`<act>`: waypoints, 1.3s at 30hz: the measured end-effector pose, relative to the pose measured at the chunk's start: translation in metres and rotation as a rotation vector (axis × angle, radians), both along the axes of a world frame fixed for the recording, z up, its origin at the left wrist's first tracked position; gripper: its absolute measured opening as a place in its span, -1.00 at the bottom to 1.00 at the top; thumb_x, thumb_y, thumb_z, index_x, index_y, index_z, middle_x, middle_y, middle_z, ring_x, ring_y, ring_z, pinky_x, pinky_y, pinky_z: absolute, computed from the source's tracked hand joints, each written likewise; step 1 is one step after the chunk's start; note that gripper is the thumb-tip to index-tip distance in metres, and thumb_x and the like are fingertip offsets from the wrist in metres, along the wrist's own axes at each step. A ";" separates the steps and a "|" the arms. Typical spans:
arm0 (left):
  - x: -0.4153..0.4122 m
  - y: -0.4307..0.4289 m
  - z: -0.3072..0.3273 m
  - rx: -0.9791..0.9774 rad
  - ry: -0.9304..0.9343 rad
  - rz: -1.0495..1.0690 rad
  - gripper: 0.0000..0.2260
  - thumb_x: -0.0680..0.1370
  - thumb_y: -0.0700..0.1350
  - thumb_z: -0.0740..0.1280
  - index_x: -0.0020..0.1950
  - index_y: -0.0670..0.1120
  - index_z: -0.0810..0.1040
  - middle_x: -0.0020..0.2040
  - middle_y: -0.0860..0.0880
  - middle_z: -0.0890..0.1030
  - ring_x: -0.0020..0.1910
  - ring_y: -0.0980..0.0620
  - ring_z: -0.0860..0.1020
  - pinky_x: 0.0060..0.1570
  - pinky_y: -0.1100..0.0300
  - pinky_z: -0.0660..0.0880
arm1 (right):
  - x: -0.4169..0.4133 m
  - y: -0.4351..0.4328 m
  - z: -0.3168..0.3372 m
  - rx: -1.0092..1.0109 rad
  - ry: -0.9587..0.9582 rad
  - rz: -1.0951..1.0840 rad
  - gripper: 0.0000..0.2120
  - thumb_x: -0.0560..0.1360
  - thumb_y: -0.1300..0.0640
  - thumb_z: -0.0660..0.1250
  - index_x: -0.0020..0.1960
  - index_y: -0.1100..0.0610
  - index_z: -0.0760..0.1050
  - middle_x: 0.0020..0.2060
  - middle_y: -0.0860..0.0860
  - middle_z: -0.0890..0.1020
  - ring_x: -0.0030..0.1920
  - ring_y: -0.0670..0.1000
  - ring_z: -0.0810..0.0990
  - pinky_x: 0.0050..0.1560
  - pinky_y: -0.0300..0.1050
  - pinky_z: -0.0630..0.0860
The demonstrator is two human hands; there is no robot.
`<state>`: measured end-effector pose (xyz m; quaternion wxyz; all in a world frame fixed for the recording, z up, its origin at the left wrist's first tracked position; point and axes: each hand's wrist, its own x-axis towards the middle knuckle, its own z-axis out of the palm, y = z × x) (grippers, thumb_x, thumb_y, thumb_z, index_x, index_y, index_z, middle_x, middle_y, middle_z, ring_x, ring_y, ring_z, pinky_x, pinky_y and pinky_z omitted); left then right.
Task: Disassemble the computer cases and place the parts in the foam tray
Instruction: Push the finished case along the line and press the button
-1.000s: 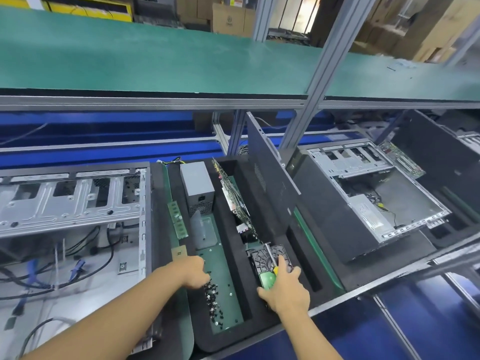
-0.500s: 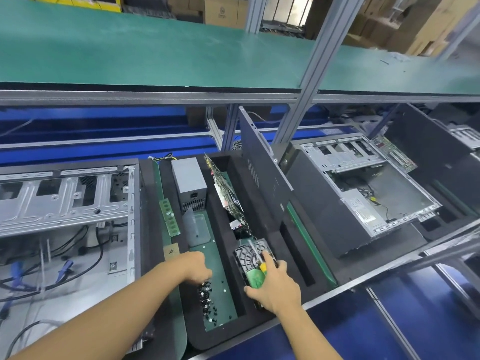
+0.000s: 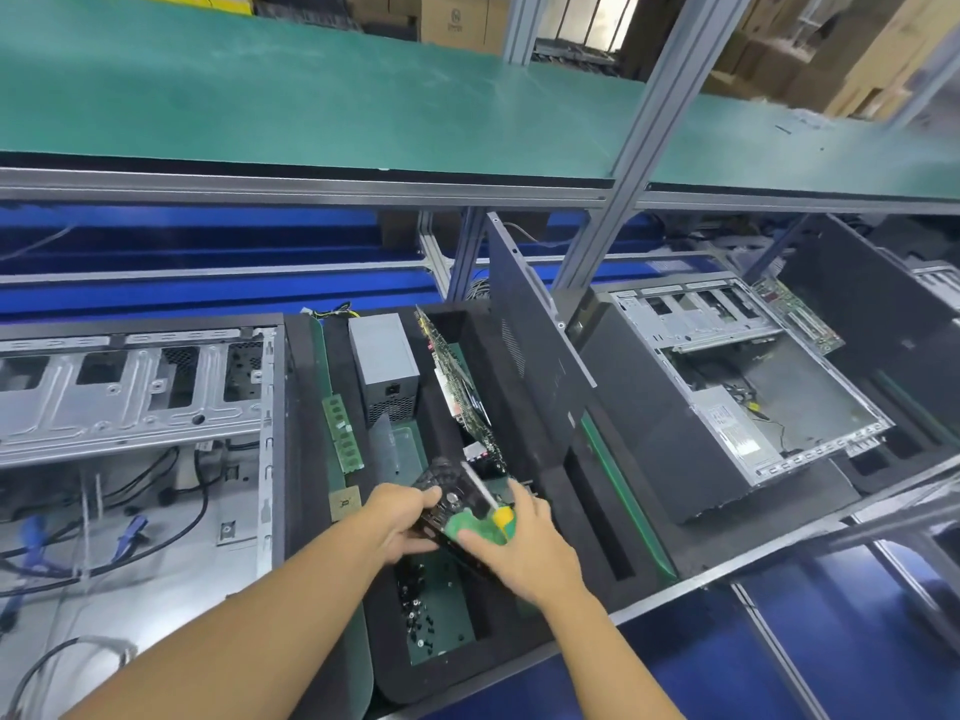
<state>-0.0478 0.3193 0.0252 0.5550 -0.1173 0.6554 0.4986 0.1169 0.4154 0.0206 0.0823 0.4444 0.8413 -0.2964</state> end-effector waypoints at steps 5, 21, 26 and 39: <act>-0.011 -0.003 0.003 0.025 -0.253 0.174 -0.90 0.60 -0.28 0.34 0.02 -0.29 0.45 -0.20 -0.24 0.64 -0.13 -0.19 0.61 0.01 -0.18 0.55 | 0.011 0.013 -0.011 -0.746 0.357 -0.607 -0.28 0.28 -0.28 0.55 0.27 0.10 0.48 -0.12 0.03 0.62 -0.45 -0.04 0.47 -0.45 -0.14 0.46; -0.041 -0.006 0.039 -0.081 0.815 -0.199 -0.74 0.66 -0.15 0.18 0.35 -0.06 0.43 0.36 -0.11 0.41 0.14 -0.14 0.56 0.15 0.01 0.50 | -0.040 0.003 0.014 0.185 0.039 0.004 -0.70 0.48 -0.19 0.36 -0.10 -0.05 0.31 -0.22 -0.07 0.58 -0.25 0.03 0.51 -0.32 -0.08 0.35; -0.046 -0.025 0.040 -0.120 0.842 -0.262 -0.76 0.66 -0.13 0.18 0.33 -0.07 0.40 0.21 -0.13 0.51 0.12 -0.18 0.56 0.05 -0.03 0.55 | -0.069 -0.013 -0.006 0.292 -0.093 0.030 -0.70 0.54 -0.18 0.33 -0.02 -0.01 0.31 -0.26 -0.09 0.46 -0.20 0.09 0.54 -0.25 -0.07 0.40; -0.050 -0.039 0.037 -0.166 0.712 -0.280 -0.72 0.62 -0.09 0.21 0.34 -0.06 0.39 0.25 -0.09 0.48 0.22 -0.15 0.50 0.24 -0.11 0.48 | -0.091 0.003 -0.017 0.088 -0.149 -0.039 -0.56 0.56 -0.20 0.34 0.21 0.13 0.47 0.16 0.10 0.57 0.11 0.16 0.59 0.00 0.00 0.51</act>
